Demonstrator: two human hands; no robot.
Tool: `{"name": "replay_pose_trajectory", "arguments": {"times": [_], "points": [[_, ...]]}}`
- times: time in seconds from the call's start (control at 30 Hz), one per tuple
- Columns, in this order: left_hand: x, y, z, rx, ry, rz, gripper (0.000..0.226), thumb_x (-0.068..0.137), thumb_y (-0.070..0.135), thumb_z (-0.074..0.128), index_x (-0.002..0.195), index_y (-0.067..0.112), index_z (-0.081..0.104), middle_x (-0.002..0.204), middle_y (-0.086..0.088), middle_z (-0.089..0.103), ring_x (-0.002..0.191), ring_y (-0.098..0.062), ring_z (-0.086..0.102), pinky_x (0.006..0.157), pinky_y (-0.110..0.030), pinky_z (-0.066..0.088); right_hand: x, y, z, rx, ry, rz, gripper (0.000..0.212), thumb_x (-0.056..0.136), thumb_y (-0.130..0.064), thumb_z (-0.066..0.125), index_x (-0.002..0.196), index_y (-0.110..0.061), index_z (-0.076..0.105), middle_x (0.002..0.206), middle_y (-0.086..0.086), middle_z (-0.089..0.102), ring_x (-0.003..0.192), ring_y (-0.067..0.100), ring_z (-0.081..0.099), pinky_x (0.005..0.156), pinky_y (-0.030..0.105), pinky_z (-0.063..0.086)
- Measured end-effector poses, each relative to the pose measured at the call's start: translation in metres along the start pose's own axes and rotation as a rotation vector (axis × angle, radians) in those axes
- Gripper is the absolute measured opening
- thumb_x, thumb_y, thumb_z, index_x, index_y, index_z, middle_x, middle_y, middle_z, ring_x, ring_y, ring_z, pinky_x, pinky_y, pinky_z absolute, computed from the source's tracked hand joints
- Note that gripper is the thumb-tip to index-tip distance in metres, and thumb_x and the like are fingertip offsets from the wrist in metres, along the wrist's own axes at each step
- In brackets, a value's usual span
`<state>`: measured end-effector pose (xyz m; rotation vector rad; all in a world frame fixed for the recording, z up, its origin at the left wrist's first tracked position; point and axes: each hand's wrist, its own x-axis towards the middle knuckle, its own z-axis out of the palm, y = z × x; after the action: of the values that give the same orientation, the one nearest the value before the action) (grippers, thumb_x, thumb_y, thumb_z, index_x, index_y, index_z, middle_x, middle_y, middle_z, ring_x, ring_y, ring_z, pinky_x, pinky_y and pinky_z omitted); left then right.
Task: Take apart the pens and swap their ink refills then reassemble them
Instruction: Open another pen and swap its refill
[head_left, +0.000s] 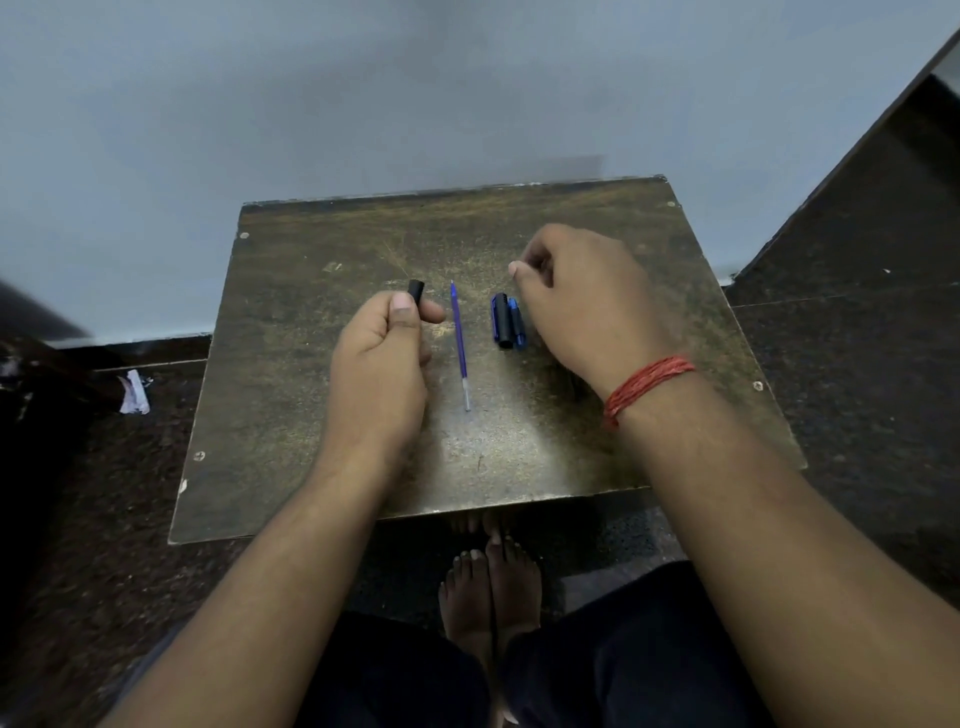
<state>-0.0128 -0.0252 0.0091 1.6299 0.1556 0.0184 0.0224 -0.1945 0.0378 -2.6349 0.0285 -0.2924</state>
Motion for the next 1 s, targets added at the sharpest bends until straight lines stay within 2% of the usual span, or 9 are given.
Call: {"name": "replay_pose_trajectory", "arguments": {"times": [0.13,0.27,0.43,0.67,0.87,1.0], "points": [[0.003,0.003,-0.002,-0.149,0.044,-0.066,0.036,0.108,0.031,0.037,0.084,0.023,0.063,0.052,0.013,0.033,0.041,-0.004,0.025,0.041,-0.021,0.023,-0.009,-0.024,0.01,-0.133,-0.09,-0.144,0.021,0.096,-0.038,0.055,0.095,-0.02,0.066,0.096,0.0,0.068,0.098,0.024,0.06,0.077,0.033,0.041],[0.004,0.004,-0.003,-0.202,0.065,-0.089,0.035,0.109,0.029,0.036,0.086,0.02,0.062,0.051,0.013,0.032,0.04,-0.003,0.023,0.04,-0.02,0.023,-0.019,-0.035,0.019,-0.24,-0.222,-0.178,0.028,0.094,-0.042,0.056,0.096,-0.016,0.066,0.1,0.007,0.068,0.107,0.03,0.057,0.086,0.041,0.05],[0.004,0.007,-0.002,-0.25,0.069,-0.1,0.035,0.11,0.026,0.035,0.087,0.016,0.059,0.049,0.013,0.03,0.039,-0.003,0.021,0.039,-0.019,0.021,-0.028,-0.049,0.031,-0.359,-0.128,-0.22,0.012,0.09,-0.029,0.062,0.09,-0.018,0.067,0.095,0.005,0.07,0.1,0.03,0.058,0.082,0.042,0.042],[0.006,0.01,-0.002,-0.287,0.09,-0.105,0.035,0.111,0.024,0.033,0.087,0.015,0.058,0.048,0.012,0.03,0.038,-0.003,0.02,0.039,-0.018,0.018,-0.03,-0.057,0.04,-0.388,-0.103,-0.197,0.011,0.087,-0.026,0.06,0.085,-0.018,0.068,0.089,0.005,0.07,0.096,0.031,0.061,0.084,0.044,0.039],[0.007,0.008,-0.003,-0.292,0.096,-0.114,0.035,0.111,0.025,0.034,0.087,0.016,0.058,0.047,0.013,0.03,0.038,-0.003,0.02,0.038,-0.017,0.02,-0.021,-0.054,0.025,-0.228,-0.128,-0.175,0.018,0.084,-0.039,0.056,0.079,-0.022,0.061,0.087,0.006,0.069,0.096,0.031,0.06,0.076,0.04,0.039],[0.007,0.005,-0.002,-0.272,0.068,-0.126,0.035,0.11,0.026,0.035,0.086,0.017,0.059,0.048,0.013,0.03,0.038,-0.003,0.021,0.038,-0.018,0.021,-0.019,-0.051,0.012,0.024,-0.173,-0.027,0.017,0.08,-0.032,0.056,0.073,-0.017,0.055,0.072,0.004,0.065,0.078,0.027,0.062,0.065,0.034,0.046]]}}
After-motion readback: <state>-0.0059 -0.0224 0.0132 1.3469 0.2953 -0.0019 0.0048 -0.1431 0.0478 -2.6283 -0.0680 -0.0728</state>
